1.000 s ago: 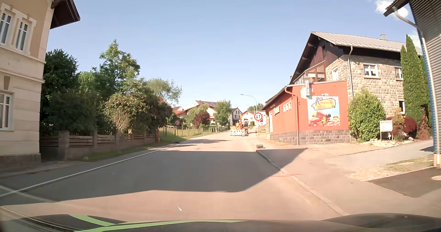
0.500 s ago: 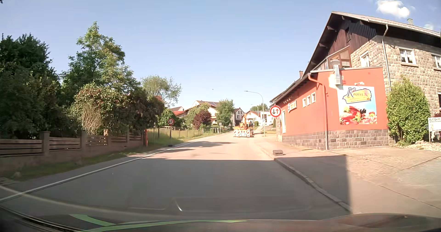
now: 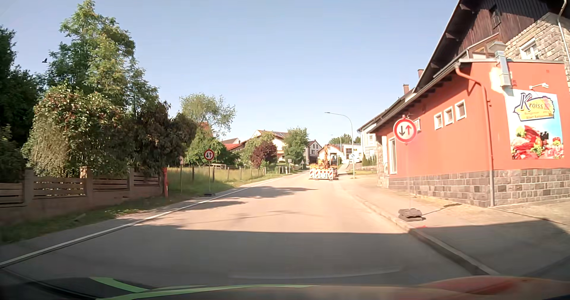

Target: Follow the waypoints while adhering to traffic rules and regulations

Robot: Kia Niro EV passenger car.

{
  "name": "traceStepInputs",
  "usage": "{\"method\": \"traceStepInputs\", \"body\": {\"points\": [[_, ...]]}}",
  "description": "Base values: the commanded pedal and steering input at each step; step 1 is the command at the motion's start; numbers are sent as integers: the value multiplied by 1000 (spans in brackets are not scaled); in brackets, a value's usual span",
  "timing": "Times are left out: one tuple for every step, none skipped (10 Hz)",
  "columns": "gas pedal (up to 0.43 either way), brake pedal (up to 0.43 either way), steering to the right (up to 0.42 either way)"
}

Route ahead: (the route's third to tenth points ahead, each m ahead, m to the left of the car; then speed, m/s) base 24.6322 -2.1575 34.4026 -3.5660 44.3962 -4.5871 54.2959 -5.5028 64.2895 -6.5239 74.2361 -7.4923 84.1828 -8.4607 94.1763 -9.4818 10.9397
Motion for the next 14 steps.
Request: {"method": "traceStepInputs", "body": {"points": [[98,0,-14],[110,0,-13],[110,0,-13],[110,0,-12],[110,0,-10],[110,0,-8],[110,0,-5],[110,0,-3],[110,0,-1],[110,0,0],[110,0,0],[110,0,0],[110,0,0],[110,0,1]]}}
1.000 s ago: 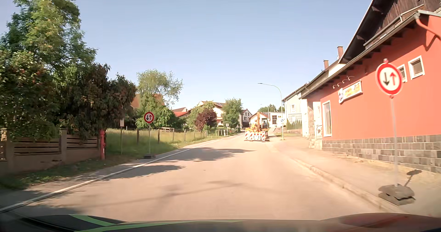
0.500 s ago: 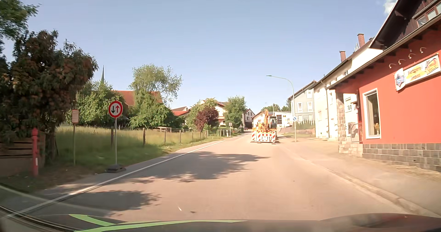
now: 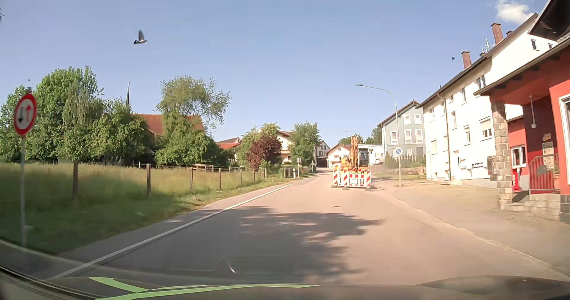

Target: Follow the waypoints while adhering to traffic rules and regulations

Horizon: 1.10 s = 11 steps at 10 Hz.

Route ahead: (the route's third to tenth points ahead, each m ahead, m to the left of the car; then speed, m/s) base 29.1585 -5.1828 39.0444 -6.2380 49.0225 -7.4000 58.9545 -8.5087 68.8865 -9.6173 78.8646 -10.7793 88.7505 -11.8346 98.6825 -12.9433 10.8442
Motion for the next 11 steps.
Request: {"method": "traceStepInputs", "body": {"points": [[110,0,5],[110,0,7],[110,0,9],[118,0,11],[118,0,14],[118,0,18],[118,0,19],[118,0,19],[118,0,20],[118,0,24],[118,0,26]]}}
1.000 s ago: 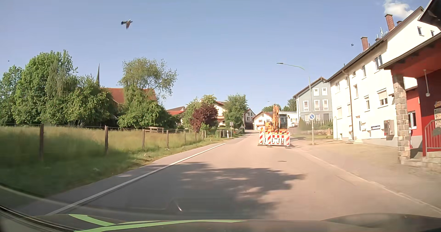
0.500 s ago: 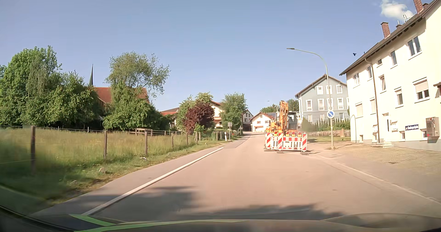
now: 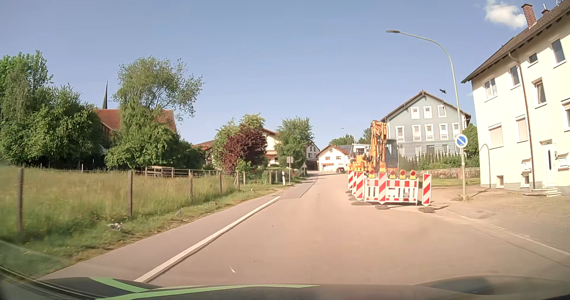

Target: Follow the waypoints while adhering to traffic rules and regulations

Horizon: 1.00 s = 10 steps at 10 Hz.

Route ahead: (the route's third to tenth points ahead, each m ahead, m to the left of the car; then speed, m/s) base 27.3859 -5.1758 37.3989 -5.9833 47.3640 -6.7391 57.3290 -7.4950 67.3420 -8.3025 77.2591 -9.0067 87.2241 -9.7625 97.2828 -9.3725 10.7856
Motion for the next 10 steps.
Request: {"method": "traceStepInputs", "body": {"points": [[118,0,28],[118,0,28],[130,0,28],[130,0,27],[130,0,28],[130,0,29],[130,0,30],[130,0,30],[138,0,30],[138,0,30]]}}
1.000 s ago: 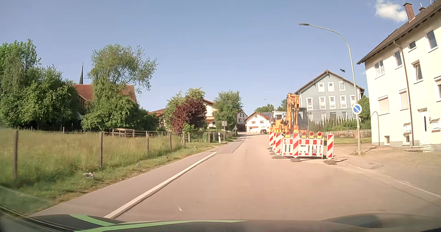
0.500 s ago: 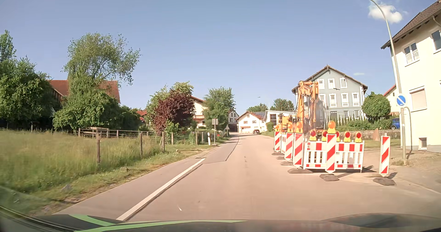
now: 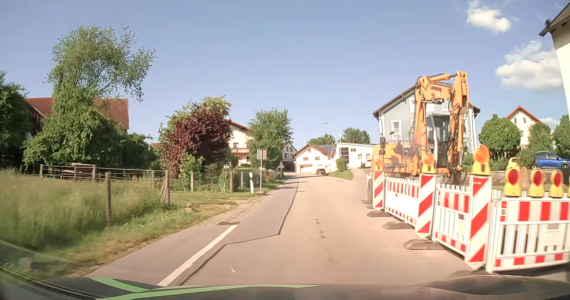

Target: Follow the waypoints while adhering to traffic rules and regulations

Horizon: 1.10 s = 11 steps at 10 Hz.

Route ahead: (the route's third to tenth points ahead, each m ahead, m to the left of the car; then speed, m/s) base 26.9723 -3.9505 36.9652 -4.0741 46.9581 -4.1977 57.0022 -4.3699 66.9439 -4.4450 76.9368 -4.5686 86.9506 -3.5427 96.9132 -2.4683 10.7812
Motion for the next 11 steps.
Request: {"method": "traceStepInputs", "body": {"points": [[138,0,32],[138,0,33],[138,0,33],[138,0,33],[138,0,34],[138,0,36],[150,0,37],[157,0,36],[157,0,36],[169,0,35],[169,0,33]]}}
